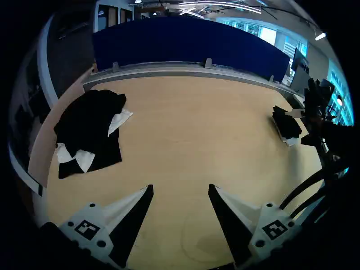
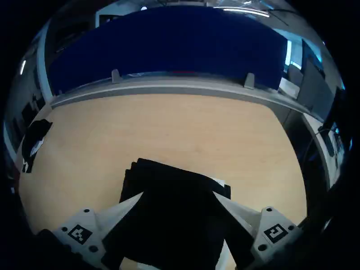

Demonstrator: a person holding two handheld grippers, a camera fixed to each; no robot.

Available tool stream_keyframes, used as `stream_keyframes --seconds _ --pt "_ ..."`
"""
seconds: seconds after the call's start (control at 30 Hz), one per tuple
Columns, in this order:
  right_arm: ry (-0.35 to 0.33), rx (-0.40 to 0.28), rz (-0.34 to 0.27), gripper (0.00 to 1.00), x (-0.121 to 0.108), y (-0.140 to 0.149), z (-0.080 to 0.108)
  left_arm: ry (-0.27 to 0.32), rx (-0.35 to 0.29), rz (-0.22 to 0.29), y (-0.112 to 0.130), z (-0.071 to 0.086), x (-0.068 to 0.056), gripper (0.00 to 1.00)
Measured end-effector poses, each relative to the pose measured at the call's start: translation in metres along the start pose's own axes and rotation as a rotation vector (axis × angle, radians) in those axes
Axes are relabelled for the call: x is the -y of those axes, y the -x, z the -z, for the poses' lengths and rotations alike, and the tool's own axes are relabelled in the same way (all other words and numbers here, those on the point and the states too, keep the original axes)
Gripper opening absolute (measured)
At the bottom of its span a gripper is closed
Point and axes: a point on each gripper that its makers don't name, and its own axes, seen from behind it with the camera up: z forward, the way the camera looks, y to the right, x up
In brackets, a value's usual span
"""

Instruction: Fold towel

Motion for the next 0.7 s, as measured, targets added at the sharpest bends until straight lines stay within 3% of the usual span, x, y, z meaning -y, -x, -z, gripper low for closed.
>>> stream_keyframes --seconds 0.2,0.37,0.7 --pt "0.018 -0.065 0.017 1.00 0.008 -0.002 0.028 0.007 -0.009 0.011 -0.002 0.000 0.002 0.90" --pt "0.041 -0.074 0.020 1.00 0.014 0.020 0.043 0.014 -0.013 0.010 -0.002 0.001 0.002 0.90" --pt "0.062 -0.020 -0.002 1.00 0.011 0.069 0.042 0.010 -0.013 0.004 -0.001 0.003 0.003 0.90"
